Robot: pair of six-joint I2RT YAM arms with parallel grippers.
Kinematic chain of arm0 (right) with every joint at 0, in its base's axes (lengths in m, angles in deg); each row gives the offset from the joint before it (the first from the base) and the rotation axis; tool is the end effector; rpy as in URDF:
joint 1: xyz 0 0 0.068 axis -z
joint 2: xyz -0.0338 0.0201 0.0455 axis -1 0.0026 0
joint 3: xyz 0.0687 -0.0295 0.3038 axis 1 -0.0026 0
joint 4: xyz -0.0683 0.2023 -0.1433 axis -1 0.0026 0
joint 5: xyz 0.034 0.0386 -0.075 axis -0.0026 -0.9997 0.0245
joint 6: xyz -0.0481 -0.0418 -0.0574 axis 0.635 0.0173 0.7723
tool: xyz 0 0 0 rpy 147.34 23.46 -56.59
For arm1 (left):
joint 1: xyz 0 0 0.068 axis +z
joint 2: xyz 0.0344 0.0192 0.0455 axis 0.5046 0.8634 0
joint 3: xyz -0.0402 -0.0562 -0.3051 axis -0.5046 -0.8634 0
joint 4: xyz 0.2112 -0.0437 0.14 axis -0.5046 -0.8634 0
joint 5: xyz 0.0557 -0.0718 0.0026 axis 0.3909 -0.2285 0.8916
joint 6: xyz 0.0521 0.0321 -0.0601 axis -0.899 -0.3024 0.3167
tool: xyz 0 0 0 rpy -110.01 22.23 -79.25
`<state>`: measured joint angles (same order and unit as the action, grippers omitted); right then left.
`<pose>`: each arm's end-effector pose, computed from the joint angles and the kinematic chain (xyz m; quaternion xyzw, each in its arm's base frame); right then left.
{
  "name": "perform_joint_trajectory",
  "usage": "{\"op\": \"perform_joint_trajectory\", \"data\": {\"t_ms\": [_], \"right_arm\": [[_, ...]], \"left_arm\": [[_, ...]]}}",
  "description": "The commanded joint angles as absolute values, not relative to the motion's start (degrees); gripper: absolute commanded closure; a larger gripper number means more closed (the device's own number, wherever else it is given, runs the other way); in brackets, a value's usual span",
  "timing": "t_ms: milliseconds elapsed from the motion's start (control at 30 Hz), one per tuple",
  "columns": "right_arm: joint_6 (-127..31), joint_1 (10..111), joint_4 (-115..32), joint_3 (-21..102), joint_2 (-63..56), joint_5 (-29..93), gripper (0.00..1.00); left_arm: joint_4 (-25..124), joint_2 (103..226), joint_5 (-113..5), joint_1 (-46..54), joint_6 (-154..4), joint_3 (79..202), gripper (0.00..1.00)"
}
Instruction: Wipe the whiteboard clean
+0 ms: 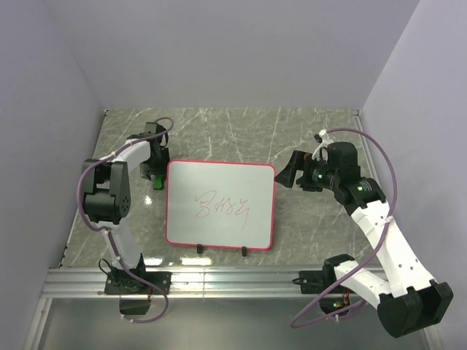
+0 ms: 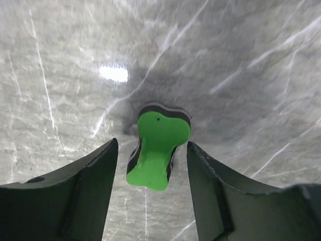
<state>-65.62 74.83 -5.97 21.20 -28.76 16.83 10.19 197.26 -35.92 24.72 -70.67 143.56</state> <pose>0.1905 0.0812 0.3448 -0.0167 0.8761 0.3160 0.3636 0.3995 -0.0262 0.1812 -0.1015 0.9768 0.0505 0.1818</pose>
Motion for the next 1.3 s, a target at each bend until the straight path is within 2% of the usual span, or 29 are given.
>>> {"op": "perform_joint_trajectory", "data": {"t_ms": [0,200,400,500,533,767,1033,1267], "right_arm": [[-65.54,74.56,-7.42,20.68,-30.35,16.13,0.02],[-64.49,74.47,-5.75,21.55,-30.88,17.09,0.02],[-64.75,74.56,-5.31,22.61,-30.61,17.18,0.02],[-65.01,74.47,-6.54,22.43,-30.00,15.60,0.02],[-64.75,74.47,-7.59,22.35,-29.56,15.34,0.02],[-63.87,75.08,-16.19,18.75,-26.13,8.86,0.02],[-66.07,79.30,-26.75,14.00,-22.62,4.35,0.02],[-69.31,80.45,-37.91,9.69,-17.70,-0.13,0.05]], "left_arm": [[10.22,194.79,-37.09,24.68,-70.36,141.97,0.38],[12.15,196.99,-37.27,24.77,-70.09,141.00,0.45],[13.47,199.10,-37.88,24.85,-69.48,141.97,0.61],[14.00,199.80,-39.64,24.94,-69.65,141.97,0.80],[14.61,199.98,-41.21,25.03,-69.57,141.36,1.00],[14.62,198.49,-49.74,27.14,-68.08,142.05,1.00],[11.81,187.51,-47.02,27.31,-64.82,148.38,1.00],[9.79,177.14,-50.71,27.23,-61.66,146.98,1.00]]}}
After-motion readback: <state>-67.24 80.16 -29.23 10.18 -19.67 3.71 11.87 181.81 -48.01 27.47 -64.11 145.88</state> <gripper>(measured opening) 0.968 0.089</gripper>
